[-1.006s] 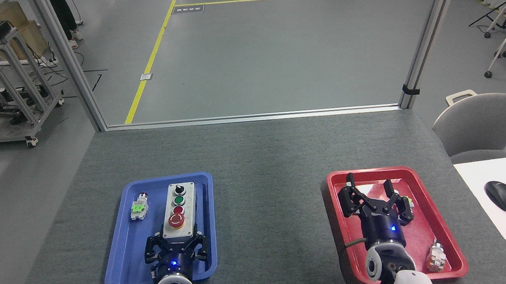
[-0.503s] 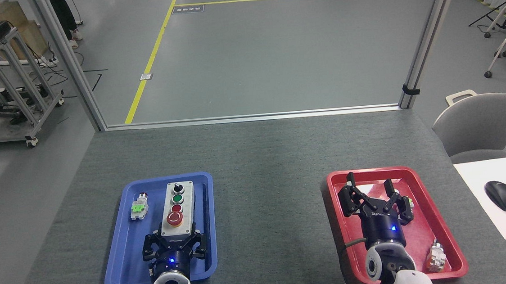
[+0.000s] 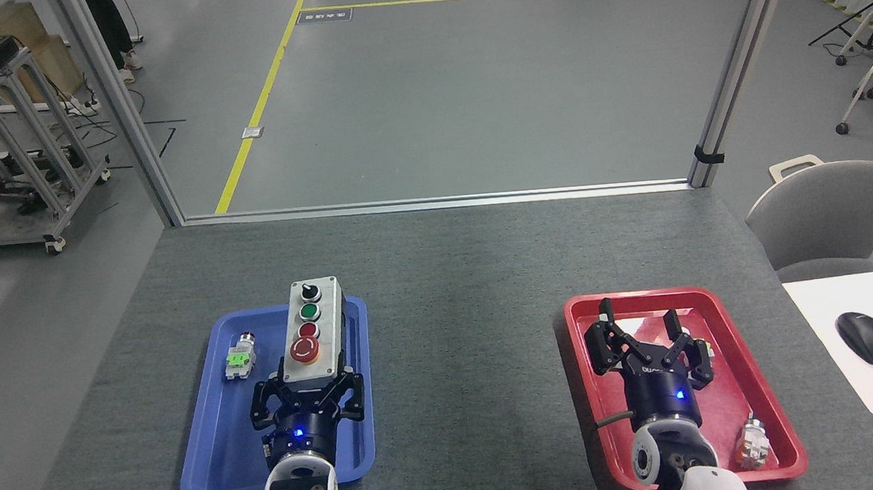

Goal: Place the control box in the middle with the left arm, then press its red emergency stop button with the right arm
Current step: 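Drag the control box with the left gripper off the blue tray toward the table middle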

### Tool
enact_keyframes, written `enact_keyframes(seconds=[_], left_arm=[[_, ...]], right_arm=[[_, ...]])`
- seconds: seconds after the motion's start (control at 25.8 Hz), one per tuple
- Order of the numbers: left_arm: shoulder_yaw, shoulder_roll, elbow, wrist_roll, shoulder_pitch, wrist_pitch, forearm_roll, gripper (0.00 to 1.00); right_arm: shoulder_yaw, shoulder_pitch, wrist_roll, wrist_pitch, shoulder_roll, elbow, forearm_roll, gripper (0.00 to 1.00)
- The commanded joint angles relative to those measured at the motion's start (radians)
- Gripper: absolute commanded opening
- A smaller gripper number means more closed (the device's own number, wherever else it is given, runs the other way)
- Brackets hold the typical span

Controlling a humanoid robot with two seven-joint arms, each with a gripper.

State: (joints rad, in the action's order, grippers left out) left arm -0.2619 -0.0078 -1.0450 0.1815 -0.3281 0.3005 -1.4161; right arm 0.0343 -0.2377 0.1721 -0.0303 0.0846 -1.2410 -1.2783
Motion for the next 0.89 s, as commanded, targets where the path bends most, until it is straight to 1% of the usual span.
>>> enact_keyframes(seconds=[0.0,0.27,0.43,0.62,0.74,0.85], left_arm=[[-0.031,-0.012,-0.099,-0.008,0.035,-0.015,0.0,0.0],[-0.189,-0.086,-0.104,-0.031,0.066,0.032,-0.014,0.0],[-0.267,-0.127,-0.063,-0.034,0.066,0.062,-0.012,0.0],[-0.384,-0.13,-0.007,-0.034,0.032,0.094,-0.006,0.0],[-0.431,-0.13,0.014,-0.037,0.021,0.101,-0.004,0.0],[-0.45,-0.13,0.043,-0.108,0.001,0.094,0.0,0.0]], right_arm=[[0.001,0.0,0.0,0.0,0.001,0.0,0.002,0.99],[0.003,-0.002,0.001,-0.003,0.01,0.0,0.004,0.99],[0.035,-0.002,0.001,0.003,0.01,0.0,0.005,0.99],[0.05,-0.005,0.003,0.003,0.01,0.0,0.034,0.99],[0.052,-0.006,0.003,0.003,0.017,0.0,0.036,0.99],[0.052,-0.008,0.001,0.0,0.02,0.0,0.036,0.99]])
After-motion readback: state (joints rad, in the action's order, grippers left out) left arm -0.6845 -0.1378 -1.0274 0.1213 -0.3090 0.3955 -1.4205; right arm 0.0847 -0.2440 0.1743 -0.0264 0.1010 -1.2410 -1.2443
